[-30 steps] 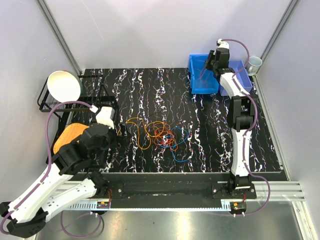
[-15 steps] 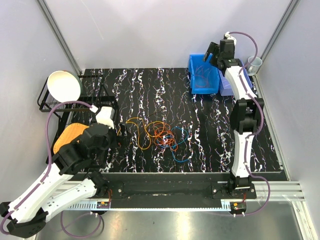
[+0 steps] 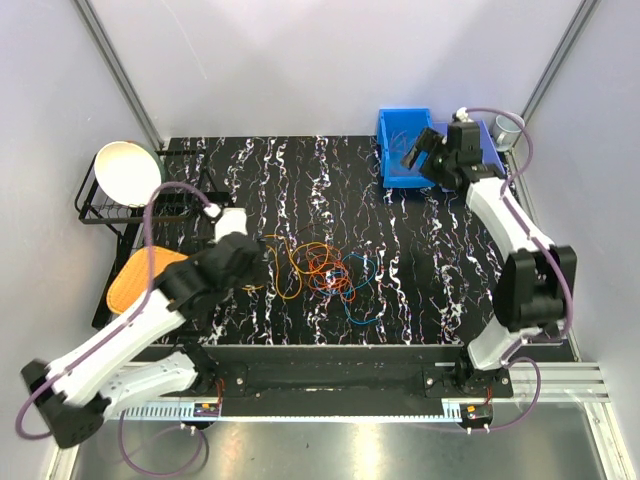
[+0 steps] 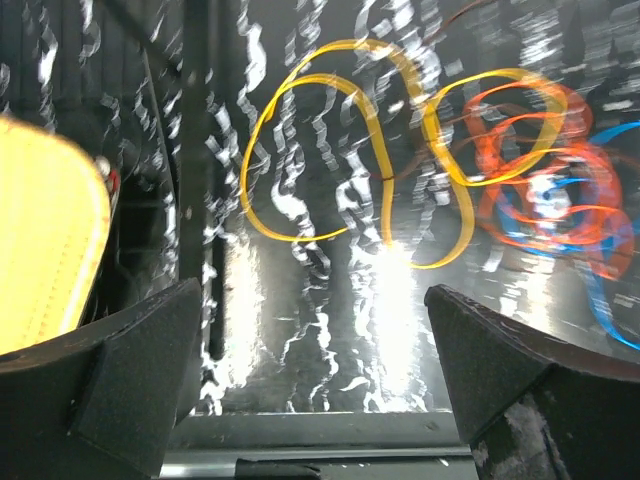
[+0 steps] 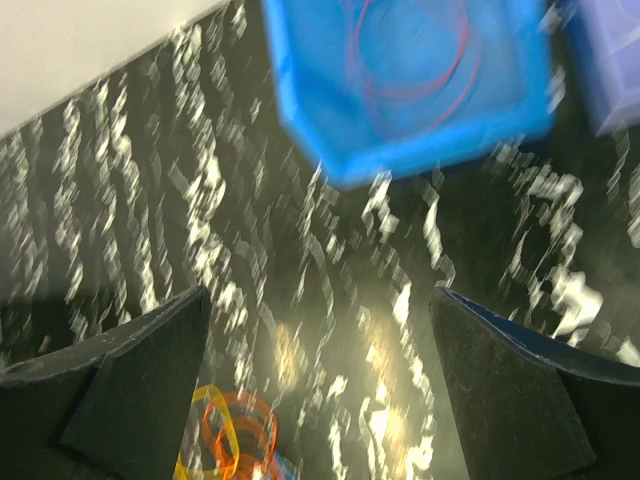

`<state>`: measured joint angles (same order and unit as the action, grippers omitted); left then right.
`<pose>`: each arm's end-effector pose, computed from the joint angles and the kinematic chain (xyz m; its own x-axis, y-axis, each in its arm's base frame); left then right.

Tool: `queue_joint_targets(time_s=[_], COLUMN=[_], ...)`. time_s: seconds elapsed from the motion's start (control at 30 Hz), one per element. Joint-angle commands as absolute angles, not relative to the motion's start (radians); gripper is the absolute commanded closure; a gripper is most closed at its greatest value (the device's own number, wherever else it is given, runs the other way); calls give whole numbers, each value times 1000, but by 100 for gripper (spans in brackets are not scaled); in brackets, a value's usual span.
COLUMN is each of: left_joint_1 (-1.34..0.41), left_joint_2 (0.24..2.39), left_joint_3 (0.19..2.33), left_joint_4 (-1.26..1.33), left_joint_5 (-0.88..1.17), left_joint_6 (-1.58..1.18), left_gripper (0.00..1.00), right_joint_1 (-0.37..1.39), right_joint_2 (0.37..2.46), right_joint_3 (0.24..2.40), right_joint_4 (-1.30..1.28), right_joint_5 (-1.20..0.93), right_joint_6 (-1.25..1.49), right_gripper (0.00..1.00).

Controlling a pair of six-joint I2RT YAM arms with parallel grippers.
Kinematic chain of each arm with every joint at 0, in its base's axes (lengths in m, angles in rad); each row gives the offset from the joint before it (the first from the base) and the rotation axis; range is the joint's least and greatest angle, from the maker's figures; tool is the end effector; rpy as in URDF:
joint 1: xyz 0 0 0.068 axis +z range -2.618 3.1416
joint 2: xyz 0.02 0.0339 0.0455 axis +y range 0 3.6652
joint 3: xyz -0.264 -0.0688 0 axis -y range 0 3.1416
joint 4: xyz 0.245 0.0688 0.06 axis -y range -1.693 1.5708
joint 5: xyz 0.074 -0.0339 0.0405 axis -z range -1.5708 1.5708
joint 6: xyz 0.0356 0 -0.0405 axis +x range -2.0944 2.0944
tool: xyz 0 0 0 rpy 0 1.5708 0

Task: Untangle the cables

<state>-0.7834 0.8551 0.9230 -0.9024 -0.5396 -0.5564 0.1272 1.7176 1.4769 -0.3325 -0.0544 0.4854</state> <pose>0.1244 -0.0981 0.3117 -0.6364 -0.0056 -0.7713 0.0293 0.9991 -0.0314 0.3994 0.0530 0.3151 -0.5560 0.3986 -0.7294 0.0989 0.9030 0.4181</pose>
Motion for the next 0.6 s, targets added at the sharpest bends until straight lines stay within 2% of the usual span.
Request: queue_joint_targets(time_s=[0.0, 0.3, 0.57], left_joint_1=[-781, -782, -769], left_joint_2=[977, 1146, 1230], left_joint_3=[946, 943, 884], left_joint_4=[-901, -738, -566], left_joint_5=[-611, -486, -413], left_joint_6=[-663, -672, -598], left_gripper=[1, 1, 1], right_joint_1=[163, 230, 293], right_joint_2=[1550, 1372, 1351], right_joint_3=[1311, 1036, 925], right_joint_4=[-253, -230, -181], right_joint_5=[-136, -239, -238], right_joint_6=[535, 558, 581], right_gripper=[5, 5, 5])
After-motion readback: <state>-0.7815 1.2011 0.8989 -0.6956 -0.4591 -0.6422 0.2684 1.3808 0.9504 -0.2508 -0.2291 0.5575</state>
